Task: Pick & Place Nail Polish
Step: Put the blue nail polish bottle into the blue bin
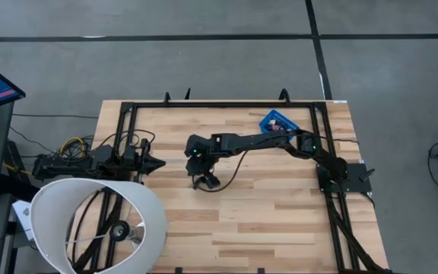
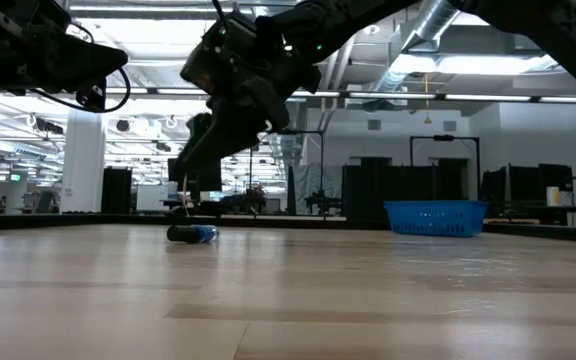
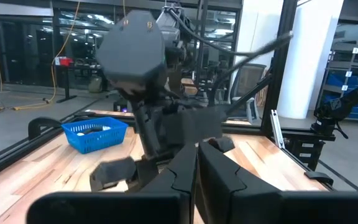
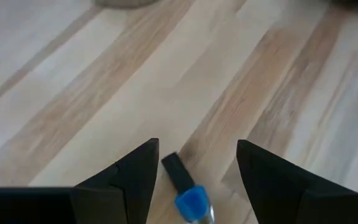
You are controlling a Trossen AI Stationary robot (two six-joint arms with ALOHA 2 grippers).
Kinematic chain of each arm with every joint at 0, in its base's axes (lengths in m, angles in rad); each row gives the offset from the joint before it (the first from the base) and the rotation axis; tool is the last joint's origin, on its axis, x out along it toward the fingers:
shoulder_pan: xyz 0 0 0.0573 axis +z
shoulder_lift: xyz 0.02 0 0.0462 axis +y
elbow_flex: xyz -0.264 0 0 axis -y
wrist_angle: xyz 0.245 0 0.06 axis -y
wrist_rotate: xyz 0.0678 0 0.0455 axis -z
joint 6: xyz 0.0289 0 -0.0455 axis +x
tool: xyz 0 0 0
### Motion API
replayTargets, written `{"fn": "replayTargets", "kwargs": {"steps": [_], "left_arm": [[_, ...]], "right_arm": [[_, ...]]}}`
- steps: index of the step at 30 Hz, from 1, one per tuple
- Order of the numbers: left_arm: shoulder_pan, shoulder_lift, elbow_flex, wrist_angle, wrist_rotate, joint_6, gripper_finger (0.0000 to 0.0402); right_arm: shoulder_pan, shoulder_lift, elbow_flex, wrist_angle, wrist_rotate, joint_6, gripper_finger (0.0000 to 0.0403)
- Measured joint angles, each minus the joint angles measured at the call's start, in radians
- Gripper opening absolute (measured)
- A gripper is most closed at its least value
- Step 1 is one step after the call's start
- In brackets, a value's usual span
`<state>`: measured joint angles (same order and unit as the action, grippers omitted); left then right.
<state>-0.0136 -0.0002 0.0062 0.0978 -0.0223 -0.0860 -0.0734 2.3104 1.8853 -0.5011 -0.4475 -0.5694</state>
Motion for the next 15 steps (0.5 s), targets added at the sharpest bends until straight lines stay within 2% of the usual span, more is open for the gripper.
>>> {"fn": "replayTargets", "kwargs": {"steps": [8, 15], "left_arm": [[0.000, 0.000, 0.000, 0.000, 0.000, 0.000, 0.0011], [0.000, 0.000, 0.000, 0.000, 0.000, 0.000, 0.0011]], "right_arm": [[-0.008, 0.005, -0.004, -0.005, 0.003, -0.063, 0.0209], [-0.006, 0.077, 0.002, 0.043, 0.001, -0.054, 0.0209]]}}
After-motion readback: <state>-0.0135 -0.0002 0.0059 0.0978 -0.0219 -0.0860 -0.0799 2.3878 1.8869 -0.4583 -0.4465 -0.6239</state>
